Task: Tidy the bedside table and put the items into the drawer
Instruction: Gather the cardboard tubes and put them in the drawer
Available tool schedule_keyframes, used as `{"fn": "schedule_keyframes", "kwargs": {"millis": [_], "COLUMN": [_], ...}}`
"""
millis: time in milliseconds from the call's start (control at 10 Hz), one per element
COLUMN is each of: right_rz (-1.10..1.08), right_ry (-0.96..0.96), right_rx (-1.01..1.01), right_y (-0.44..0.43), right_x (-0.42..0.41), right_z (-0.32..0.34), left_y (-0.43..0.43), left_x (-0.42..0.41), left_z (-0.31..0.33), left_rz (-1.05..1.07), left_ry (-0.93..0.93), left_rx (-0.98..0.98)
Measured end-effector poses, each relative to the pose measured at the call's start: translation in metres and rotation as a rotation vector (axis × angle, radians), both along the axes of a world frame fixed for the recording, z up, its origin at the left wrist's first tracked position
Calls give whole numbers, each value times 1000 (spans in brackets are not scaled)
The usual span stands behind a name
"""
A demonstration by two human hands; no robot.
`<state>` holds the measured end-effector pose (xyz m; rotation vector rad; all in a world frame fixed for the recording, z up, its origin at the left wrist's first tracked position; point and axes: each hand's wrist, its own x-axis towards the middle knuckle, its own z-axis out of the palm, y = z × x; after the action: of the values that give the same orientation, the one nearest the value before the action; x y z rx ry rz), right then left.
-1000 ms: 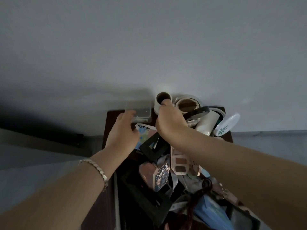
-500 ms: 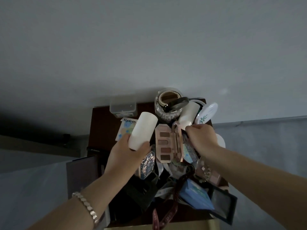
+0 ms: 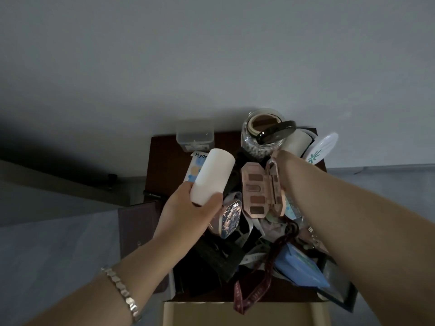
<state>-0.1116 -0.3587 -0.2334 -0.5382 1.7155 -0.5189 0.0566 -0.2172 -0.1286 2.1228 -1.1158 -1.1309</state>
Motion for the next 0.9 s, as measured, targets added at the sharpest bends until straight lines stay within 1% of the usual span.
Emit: {"fn": "schedule_keyframes", "kwargs": {"millis": [100, 200, 300, 400, 500, 600, 700, 800, 900], "right_rz": [-22, -44, -77, -134, -134, -154, -234, -194, -84], "right_ry": [-26, 34, 28, 176, 231, 157, -6, -164, -297], "right_rx": [-3, 8, 51, 35, 3, -45, -76, -148, -166], "right_y": [-2, 1, 8, 20, 30, 36, 53, 87, 143], "right_x": [0, -6, -4, -1, -3, -7, -10, -15, -19], "right_z": [4, -5, 22, 54, 79, 94, 112, 128, 147], "left_y": [0, 1, -1, 0, 2, 3, 9, 23, 54], "left_x": [3, 4, 3, -1, -6, -8, -10, -13, -14], "left_z": [-2, -3, -3, -3, 1, 5, 13, 24, 33], "left_rz": [0, 29, 40, 43, 53, 60, 44, 43, 14], "left_ry": [-11, -8, -2, 14, 61, 86, 120, 158, 168], "left_rx": [-1, -2, -24, -31, -37, -50, -67, -58, -28]}}
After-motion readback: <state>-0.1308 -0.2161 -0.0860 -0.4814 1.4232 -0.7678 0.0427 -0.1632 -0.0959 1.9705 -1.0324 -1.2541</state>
